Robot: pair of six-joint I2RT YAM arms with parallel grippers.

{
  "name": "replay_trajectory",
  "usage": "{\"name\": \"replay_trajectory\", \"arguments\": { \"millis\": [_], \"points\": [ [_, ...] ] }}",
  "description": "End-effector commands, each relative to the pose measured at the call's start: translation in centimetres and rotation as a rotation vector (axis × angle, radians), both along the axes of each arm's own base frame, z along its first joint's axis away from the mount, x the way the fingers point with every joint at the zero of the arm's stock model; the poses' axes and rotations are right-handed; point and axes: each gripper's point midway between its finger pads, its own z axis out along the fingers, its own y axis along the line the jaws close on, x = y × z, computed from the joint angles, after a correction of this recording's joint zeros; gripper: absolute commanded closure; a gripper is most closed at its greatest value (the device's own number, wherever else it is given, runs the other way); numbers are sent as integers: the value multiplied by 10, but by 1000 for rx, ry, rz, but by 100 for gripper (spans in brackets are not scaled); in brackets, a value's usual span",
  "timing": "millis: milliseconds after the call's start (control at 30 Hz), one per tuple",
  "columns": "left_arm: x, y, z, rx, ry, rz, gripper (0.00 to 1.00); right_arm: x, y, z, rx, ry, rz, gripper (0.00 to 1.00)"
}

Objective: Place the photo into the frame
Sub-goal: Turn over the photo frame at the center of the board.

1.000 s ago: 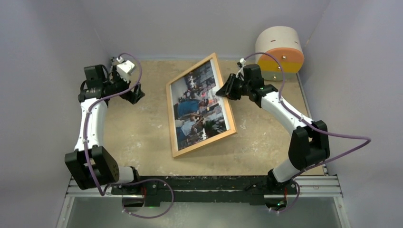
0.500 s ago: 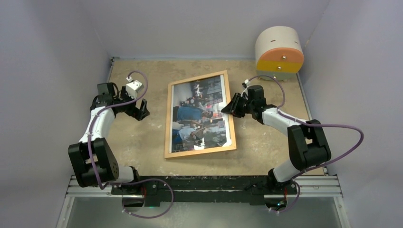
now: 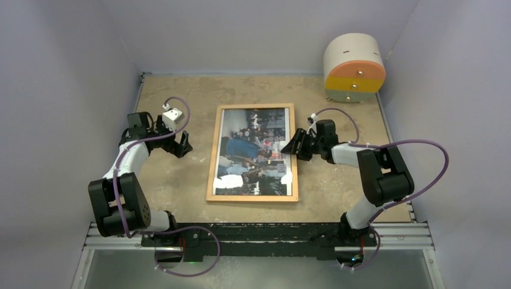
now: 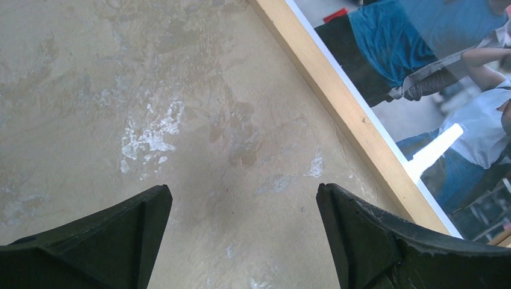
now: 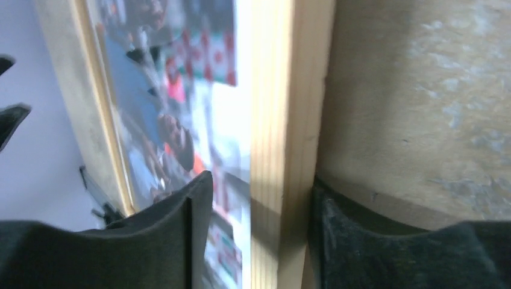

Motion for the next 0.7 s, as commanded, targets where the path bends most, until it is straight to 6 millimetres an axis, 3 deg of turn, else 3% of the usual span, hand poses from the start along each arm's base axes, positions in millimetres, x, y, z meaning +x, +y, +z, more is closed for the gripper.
{"name": "replay_trajectory", "arguments": {
  "millis": [0, 233, 300, 400, 500, 600, 667],
  "points": [
    [4, -4, -2, -29, -34, -27, 0, 8, -18, -7, -37, -44, -11, 34],
    [7, -6, -7, -59, -27, -4, 0, 13, -30, -9, -44, -14, -44, 15],
    [12, -3, -8, -66, -33, 43, 0, 16, -43, -11, -81, 0, -90, 2],
    [24, 4, -5, -79, -71, 132, 0, 22, -81, -13, -239, -6, -221, 1],
    [36, 7, -1, -97, -119, 185, 0, 29, -120, 9, -393, -93, -378, 1],
    [43, 1, -3, -119, -161, 211, 0, 33, -172, 52, -541, -261, -633, 1],
    [48, -5, -6, -120, -194, 237, 0, 37, -196, 80, -614, -479, -715, 1]
  ]
}}
